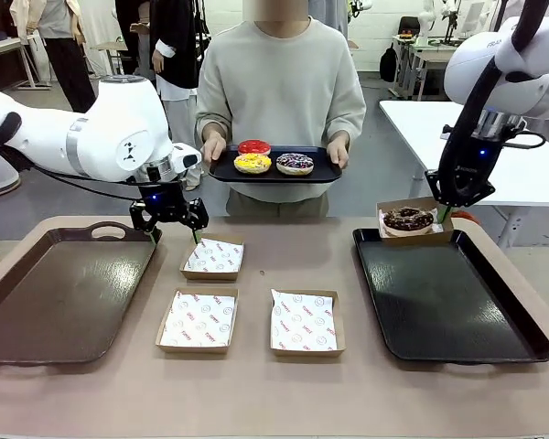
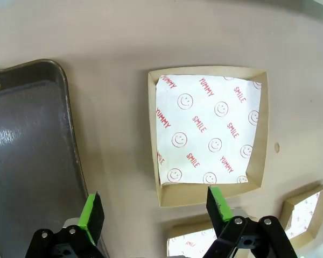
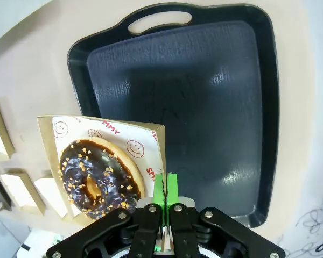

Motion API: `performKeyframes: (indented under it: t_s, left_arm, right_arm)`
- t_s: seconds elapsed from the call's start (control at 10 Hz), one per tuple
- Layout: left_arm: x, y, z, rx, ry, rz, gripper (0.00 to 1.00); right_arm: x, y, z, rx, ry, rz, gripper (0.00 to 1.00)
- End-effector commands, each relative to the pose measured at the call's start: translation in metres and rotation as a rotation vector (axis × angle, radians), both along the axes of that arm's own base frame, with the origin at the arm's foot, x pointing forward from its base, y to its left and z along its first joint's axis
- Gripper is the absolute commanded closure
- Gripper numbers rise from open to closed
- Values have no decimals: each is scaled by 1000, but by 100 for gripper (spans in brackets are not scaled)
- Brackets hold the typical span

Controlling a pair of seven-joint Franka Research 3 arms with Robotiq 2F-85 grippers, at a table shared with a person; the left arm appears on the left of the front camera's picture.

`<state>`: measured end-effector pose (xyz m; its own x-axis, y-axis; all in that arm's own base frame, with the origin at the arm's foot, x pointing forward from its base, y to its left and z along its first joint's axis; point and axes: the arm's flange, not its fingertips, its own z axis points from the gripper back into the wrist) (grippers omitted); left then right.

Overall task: Individually package the donuts and arrange them on the tray.
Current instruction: Place the picked Paper togo box on the Handle tray while simultaneously picking up another Paper togo box from the table with the other hand.

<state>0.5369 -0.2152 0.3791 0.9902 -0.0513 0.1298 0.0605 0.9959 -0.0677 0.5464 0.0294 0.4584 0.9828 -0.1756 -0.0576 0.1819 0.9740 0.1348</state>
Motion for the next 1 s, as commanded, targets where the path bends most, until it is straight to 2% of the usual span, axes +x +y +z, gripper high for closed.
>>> performKeyframes:
  t_s: [0.0, 0.7, 0.9]
  left_arm:
    - [-5, -1, 4, 2, -2, -2, 0]
    - [-5, -1, 4, 2, -2, -2, 0]
    - [4, 0, -1, 31, 6, -15, 0]
  right_arm:
    - [-1, 0, 2, -1, -3, -2, 98]
    - [-1, 0, 2, -1, -3, -2, 98]
    - [5, -12, -7, 37, 14, 7, 98]
